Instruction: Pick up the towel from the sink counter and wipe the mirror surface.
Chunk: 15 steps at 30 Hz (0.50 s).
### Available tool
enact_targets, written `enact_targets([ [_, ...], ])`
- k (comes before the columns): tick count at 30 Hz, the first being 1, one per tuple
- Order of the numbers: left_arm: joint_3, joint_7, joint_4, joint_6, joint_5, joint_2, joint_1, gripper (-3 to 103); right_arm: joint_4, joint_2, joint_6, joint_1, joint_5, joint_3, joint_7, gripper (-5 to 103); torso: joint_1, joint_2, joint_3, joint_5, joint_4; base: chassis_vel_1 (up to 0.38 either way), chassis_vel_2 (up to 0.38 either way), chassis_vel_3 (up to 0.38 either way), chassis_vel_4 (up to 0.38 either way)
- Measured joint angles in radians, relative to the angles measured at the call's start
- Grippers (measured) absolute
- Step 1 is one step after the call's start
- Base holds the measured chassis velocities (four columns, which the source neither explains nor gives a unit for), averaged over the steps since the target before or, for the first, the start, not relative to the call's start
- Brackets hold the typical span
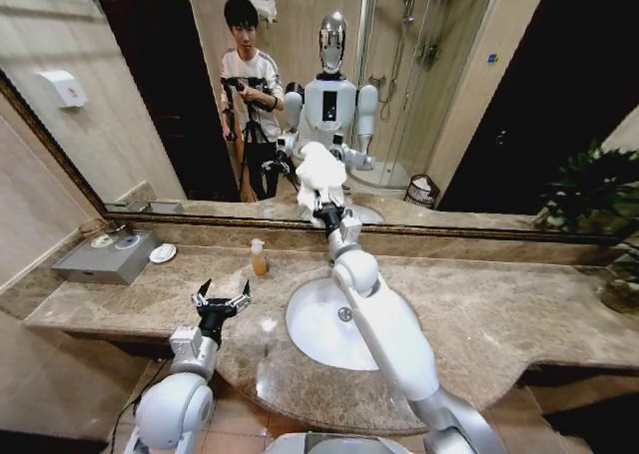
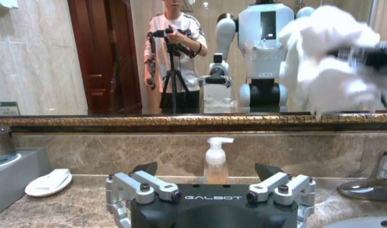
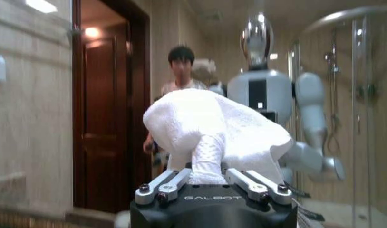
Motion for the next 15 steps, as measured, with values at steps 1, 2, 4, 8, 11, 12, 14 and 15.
enact_targets([
  [1,0.000,0.000,0.000,0.000,0.000,0.000,0.000,100,-0.011,-0.003,0.001,-0.006,0.000,0.000,0.000,12,0.000,0.000,0.000,0.0000,0.0000,0.000,0.000,0.000,0.000],
  [2,0.000,0.000,0.000,0.000,0.000,0.000,0.000,100,-0.011,-0.003,0.001,-0.006,0.000,0.000,0.000,12,0.000,0.000,0.000,0.0000,0.0000,0.000,0.000,0.000,0.000],
  [4,0.000,0.000,0.000,0.000,0.000,0.000,0.000,100,-0.023,-0.008,0.001,-0.006,0.000,0.002,0.000,12,0.000,0.000,0.000,0.0000,0.0002,0.000,0.000,0.000,0.000],
  [8,0.000,0.000,0.000,0.000,0.000,0.000,0.000,100,-0.011,-0.015,-0.002,0.016,0.009,0.009,0.002,12,0.000,0.000,0.000,0.0000,0.0000,0.000,0.000,0.000,0.000],
  [11,0.000,0.000,0.000,0.000,0.000,0.000,0.000,100,0.031,-0.016,-0.010,0.045,0.019,0.021,0.015,12,0.000,0.000,0.000,-0.0001,0.0001,0.000,0.000,0.000,0.000],
  [12,0.000,0.000,0.000,0.000,0.000,0.000,0.000,100,0.031,-0.016,-0.010,0.045,0.019,0.021,0.015,12,0.000,0.000,0.000,-0.0001,0.0001,0.000,0.000,0.000,0.000],
  [14,0.000,0.000,0.000,0.000,0.000,0.000,0.000,100,0.053,-0.014,-0.012,0.062,0.017,0.029,0.019,12,0.000,0.000,0.000,-0.0001,0.0000,0.000,0.000,0.000,0.000],
  [15,0.000,0.000,0.000,0.000,0.000,0.000,0.000,100,0.053,-0.014,-0.012,0.062,0.017,0.029,0.019,12,0.000,0.000,0.000,-0.0001,0.0000,0.000,0.000,0.000,0.000],
])
